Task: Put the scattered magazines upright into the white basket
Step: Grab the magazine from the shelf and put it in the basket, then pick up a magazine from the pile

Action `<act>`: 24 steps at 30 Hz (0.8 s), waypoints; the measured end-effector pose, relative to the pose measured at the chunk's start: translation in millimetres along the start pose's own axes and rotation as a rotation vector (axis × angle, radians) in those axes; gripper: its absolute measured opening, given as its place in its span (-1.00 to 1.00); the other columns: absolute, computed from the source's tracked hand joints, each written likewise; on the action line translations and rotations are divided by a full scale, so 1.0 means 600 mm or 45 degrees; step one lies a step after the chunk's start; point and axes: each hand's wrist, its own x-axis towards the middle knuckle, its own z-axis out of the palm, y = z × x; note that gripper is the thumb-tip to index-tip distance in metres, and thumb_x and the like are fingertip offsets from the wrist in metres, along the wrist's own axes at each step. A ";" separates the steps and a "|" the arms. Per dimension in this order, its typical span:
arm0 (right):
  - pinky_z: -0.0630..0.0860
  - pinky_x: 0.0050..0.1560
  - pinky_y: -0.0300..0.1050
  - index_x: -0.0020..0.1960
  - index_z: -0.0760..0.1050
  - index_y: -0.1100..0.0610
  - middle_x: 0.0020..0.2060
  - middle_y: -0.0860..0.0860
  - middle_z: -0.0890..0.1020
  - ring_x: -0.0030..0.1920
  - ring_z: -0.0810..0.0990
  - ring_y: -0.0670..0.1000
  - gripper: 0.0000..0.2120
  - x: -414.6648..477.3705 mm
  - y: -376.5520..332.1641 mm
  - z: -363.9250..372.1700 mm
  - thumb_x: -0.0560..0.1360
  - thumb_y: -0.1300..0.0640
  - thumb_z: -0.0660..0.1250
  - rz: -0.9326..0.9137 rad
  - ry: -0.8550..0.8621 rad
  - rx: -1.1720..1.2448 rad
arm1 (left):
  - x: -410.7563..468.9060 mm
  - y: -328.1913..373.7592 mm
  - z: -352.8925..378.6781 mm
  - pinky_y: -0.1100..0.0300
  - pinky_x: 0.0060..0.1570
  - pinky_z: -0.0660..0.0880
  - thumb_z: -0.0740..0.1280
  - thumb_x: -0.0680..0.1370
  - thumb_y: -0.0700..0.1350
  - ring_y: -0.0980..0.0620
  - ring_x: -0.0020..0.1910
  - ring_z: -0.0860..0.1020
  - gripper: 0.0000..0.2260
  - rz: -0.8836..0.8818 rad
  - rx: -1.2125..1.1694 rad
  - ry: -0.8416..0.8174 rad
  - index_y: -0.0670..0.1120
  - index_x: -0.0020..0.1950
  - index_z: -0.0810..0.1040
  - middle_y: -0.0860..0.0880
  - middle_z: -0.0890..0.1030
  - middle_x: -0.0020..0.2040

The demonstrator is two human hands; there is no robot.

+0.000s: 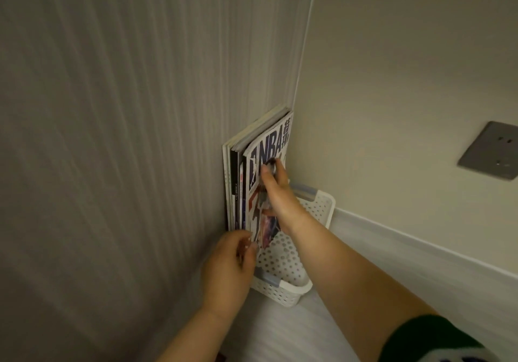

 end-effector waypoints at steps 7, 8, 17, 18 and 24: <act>0.30 0.36 0.15 0.46 -0.01 -0.10 0.45 0.01 0.23 0.39 0.29 0.07 -0.41 -0.015 0.008 -0.018 0.51 -0.11 0.16 -0.026 -0.033 -0.055 | -0.011 0.009 0.003 0.26 0.05 0.38 0.23 0.50 -0.23 0.05 0.11 0.50 -0.57 0.018 0.022 -0.039 0.02 0.35 0.31 -0.06 0.53 0.21; 0.33 0.35 0.08 0.45 0.03 -0.06 0.43 0.02 0.27 0.36 0.32 0.06 -0.42 -0.022 0.008 -0.022 0.51 -0.07 0.19 -0.039 -0.013 -0.065 | -0.012 0.008 0.002 0.26 0.06 0.38 0.23 0.50 -0.24 0.02 0.14 0.50 -0.58 0.024 0.032 -0.053 0.00 0.34 0.32 -0.07 0.52 0.23; 0.41 -0.21 -0.27 0.17 0.46 0.25 0.02 0.18 0.59 -0.09 0.49 0.03 -0.74 -0.117 0.022 -0.120 0.50 0.24 0.20 -0.064 0.367 -0.227 | -0.054 0.054 0.006 0.27 -0.20 0.37 0.29 0.45 -0.32 0.00 -0.18 0.49 -0.85 0.182 0.094 -0.096 -0.20 -0.03 0.58 -0.18 0.62 -0.06; 0.45 -0.16 -0.20 0.11 0.50 0.28 0.01 0.23 0.61 -0.11 0.50 0.04 -0.77 -0.134 0.029 -0.137 0.49 0.28 0.18 -0.065 0.432 -0.219 | -0.067 0.065 0.015 0.29 -0.21 0.36 0.30 0.45 -0.30 0.00 -0.17 0.50 -0.87 0.223 0.103 -0.105 -0.19 -0.05 0.59 -0.16 0.63 -0.08; 0.48 0.06 -0.01 0.08 0.49 0.35 -0.16 0.19 0.60 -0.14 0.53 0.09 -0.77 -0.281 0.080 -0.263 0.47 0.36 0.16 -0.044 0.687 -0.220 | -0.162 0.129 0.100 0.11 -0.09 0.44 0.24 0.52 -0.15 -0.11 -0.08 0.58 -0.84 0.290 0.130 -0.278 -0.15 -0.11 0.60 -0.13 0.67 -0.11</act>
